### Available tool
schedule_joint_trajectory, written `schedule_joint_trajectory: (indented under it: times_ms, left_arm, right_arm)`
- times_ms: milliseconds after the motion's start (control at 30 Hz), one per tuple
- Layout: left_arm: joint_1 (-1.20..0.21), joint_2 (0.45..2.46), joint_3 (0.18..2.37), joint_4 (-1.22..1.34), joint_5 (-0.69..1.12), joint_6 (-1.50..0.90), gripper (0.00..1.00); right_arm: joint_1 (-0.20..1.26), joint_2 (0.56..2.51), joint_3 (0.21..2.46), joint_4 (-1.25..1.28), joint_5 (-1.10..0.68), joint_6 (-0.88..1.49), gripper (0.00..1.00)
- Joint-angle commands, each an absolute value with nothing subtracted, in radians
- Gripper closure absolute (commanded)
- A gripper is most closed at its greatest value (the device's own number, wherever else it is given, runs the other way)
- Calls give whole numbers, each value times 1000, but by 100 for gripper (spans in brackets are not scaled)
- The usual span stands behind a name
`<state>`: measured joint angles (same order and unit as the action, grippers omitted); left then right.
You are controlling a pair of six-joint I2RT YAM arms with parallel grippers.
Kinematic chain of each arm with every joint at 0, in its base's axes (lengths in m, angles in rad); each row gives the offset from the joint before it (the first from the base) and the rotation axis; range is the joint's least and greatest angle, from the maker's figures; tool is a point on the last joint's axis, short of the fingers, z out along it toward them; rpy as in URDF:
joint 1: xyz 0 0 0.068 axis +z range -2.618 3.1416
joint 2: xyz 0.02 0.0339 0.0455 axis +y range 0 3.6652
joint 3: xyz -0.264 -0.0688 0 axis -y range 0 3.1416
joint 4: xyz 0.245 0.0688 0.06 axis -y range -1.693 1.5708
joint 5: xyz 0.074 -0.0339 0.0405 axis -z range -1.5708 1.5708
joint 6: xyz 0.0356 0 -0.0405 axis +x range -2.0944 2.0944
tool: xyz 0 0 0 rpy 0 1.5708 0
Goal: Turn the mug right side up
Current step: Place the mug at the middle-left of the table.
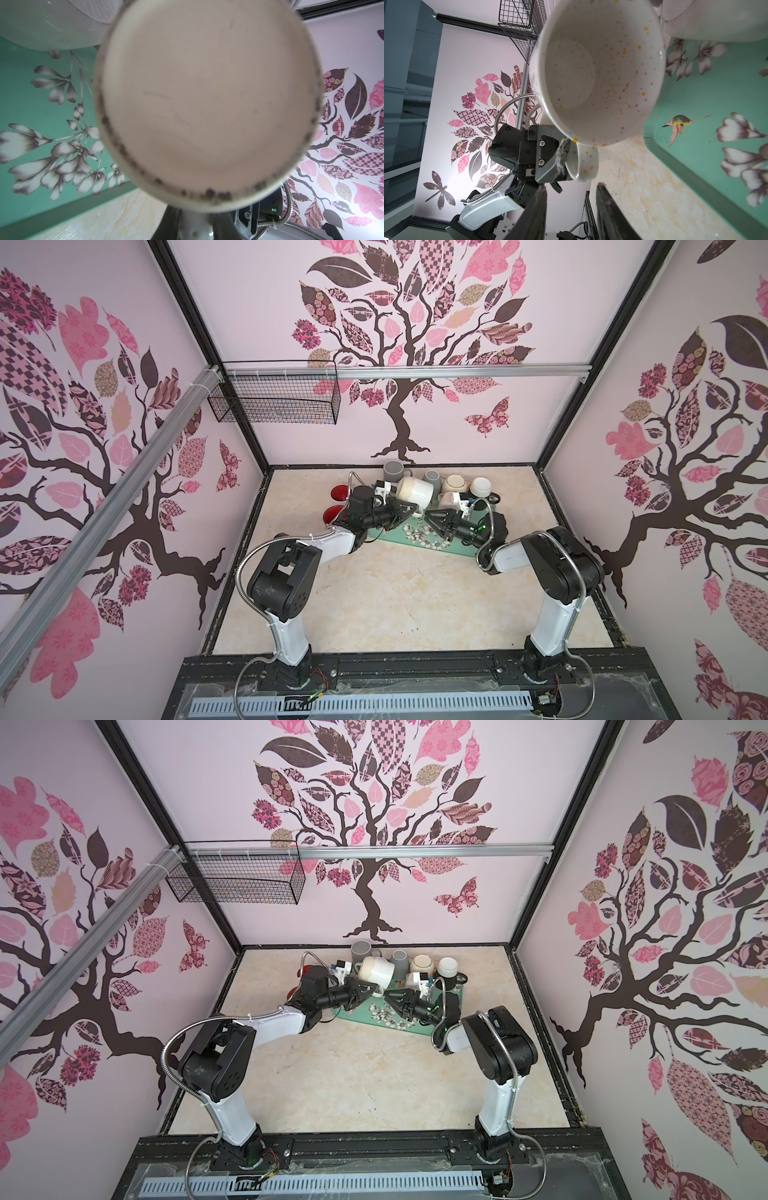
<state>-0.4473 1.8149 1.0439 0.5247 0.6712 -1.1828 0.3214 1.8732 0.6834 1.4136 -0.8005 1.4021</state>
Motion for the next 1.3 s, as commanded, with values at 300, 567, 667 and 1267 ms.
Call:
schedule_joint_trajectory:
  times_ms: [300, 567, 667, 1267]
  left_arm:
    - [-446, 1749, 1004, 783, 709, -1263, 100]
    - [-448, 1740, 1019, 795, 724, -1279, 100]
    - [-454, 1741, 1021, 796, 727, -1280, 100]
    - [-453, 1714, 943, 660, 691, -1148, 68]
  right_arm:
    - [343, 1920, 789, 1361, -788, 1406, 59]
    - [359, 1940, 827, 1337, -783, 1423, 67]
    - [361, 1941, 844, 1340, -785, 1434, 71]
    - [365, 1920, 846, 1415, -769, 1488, 100]
